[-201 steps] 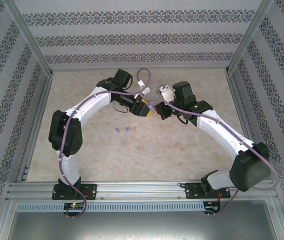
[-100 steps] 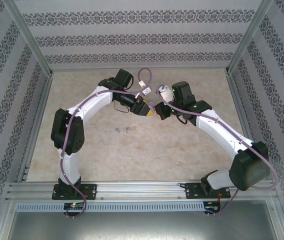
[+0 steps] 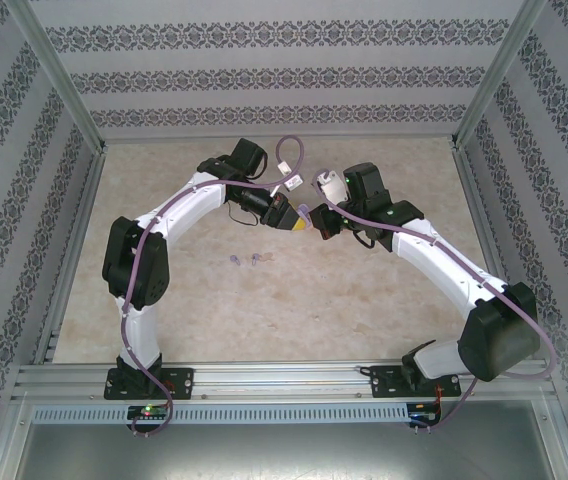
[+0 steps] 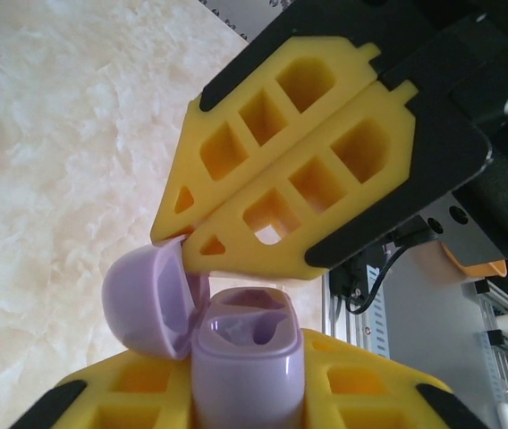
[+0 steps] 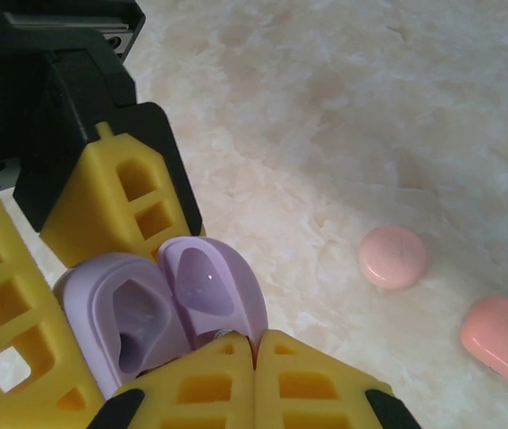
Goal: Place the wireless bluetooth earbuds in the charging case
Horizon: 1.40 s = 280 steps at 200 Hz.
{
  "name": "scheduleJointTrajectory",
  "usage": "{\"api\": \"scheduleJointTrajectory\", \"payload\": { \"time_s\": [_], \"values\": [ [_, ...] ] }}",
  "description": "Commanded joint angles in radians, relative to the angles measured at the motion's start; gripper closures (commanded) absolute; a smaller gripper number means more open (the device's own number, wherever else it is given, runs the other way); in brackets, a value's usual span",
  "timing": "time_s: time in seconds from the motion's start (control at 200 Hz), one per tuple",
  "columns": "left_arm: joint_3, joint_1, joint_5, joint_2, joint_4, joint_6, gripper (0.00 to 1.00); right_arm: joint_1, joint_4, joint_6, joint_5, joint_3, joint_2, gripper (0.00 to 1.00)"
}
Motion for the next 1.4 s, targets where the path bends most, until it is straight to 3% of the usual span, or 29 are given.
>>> {"api": "scheduleJointTrajectory", "payload": {
  "time_s": [0.0, 0.065, 0.155, 0.24, 0.33, 0.53, 0.694, 0.949, 1.254, 1.394],
  "values": [
    [0.028, 0.007, 0.033, 0.009, -0.011, 0.02, 0.82, 0.01, 0.018, -0.001, 0.005, 0.036, 0.002, 1.0],
    [0.027, 0.007, 0.036, 0.008, -0.005, 0.016, 0.87, 0.009, 0.018, 0.004, 0.019, 0.041, 0.003, 1.0],
    [0.021, 0.006, 0.034, 0.001, 0.0, 0.014, 0.91, -0.003, 0.016, 0.019, 0.034, 0.053, -0.002, 0.78],
    [0.006, 0.008, 0.027, -0.011, 0.013, 0.011, 0.95, -0.021, 0.019, 0.034, 0.026, 0.06, -0.017, 0.65],
    [-0.021, 0.011, 0.018, -0.029, 0.041, 0.001, 0.98, -0.04, 0.02, 0.049, -0.002, 0.057, -0.048, 0.6],
    [-0.12, 0.058, 0.03, -0.074, 0.204, -0.089, 1.0, -0.066, 0.032, 0.109, -0.062, 0.003, -0.164, 0.53],
    [-0.246, 0.095, -0.038, -0.158, 0.426, -0.216, 1.0, -0.06, 0.078, 0.203, -0.083, -0.084, -0.27, 0.47],
    [-0.482, 0.182, -0.179, -0.307, 0.85, -0.479, 1.0, 0.028, 0.116, 0.371, 0.049, -0.194, -0.351, 0.43],
    [-0.589, 0.204, -0.469, -0.46, 0.911, -0.514, 1.0, 0.204, 0.119, 0.448, 0.197, -0.147, -0.143, 0.43],
    [-0.588, 0.209, -0.537, -0.521, 0.886, -0.504, 1.0, 0.263, 0.093, 0.455, 0.222, -0.048, 0.01, 0.44]
  ]
}}
